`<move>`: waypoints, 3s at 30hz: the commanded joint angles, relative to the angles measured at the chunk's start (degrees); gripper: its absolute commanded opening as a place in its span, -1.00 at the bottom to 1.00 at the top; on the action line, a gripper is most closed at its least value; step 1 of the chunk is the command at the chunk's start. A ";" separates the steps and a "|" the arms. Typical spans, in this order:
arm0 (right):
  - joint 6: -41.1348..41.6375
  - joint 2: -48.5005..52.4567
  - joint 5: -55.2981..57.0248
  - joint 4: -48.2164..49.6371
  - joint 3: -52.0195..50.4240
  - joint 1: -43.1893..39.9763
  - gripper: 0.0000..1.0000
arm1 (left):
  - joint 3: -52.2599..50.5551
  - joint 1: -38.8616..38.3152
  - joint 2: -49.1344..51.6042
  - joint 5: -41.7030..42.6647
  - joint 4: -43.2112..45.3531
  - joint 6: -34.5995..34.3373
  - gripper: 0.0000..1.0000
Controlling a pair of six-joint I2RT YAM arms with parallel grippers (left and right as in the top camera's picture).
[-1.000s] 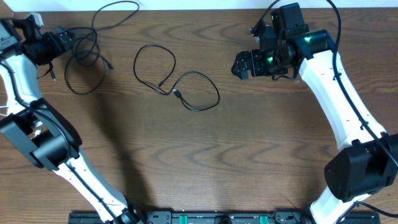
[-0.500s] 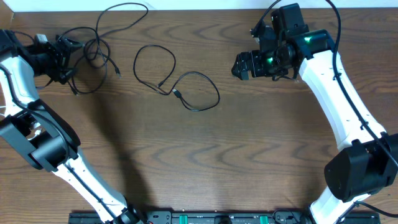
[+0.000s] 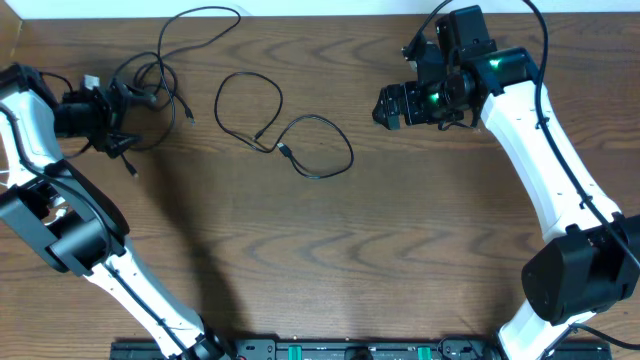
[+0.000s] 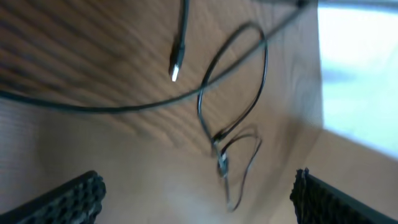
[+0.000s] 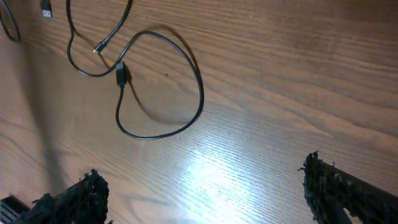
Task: Untangle cables
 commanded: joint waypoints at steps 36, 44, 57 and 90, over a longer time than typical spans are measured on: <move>-1.99 -1.64 -0.46 -0.66 0.76 0.79 0.98 | 0.28 -3.65 -3.82 14.97 -16.98 44.15 0.70; -1.95 -1.64 -0.48 -0.26 0.76 0.87 0.99 | 0.48 -8.90 -11.32 -12.35 -0.96 12.61 0.70; -1.92 -1.64 -0.48 -0.46 0.76 0.87 0.97 | -1.46 -22.91 -7.48 -46.53 22.67 -2.03 0.23; -1.92 -1.64 -0.46 -0.98 0.76 0.87 0.94 | -1.64 -20.41 9.42 -64.78 28.89 -3.87 -0.84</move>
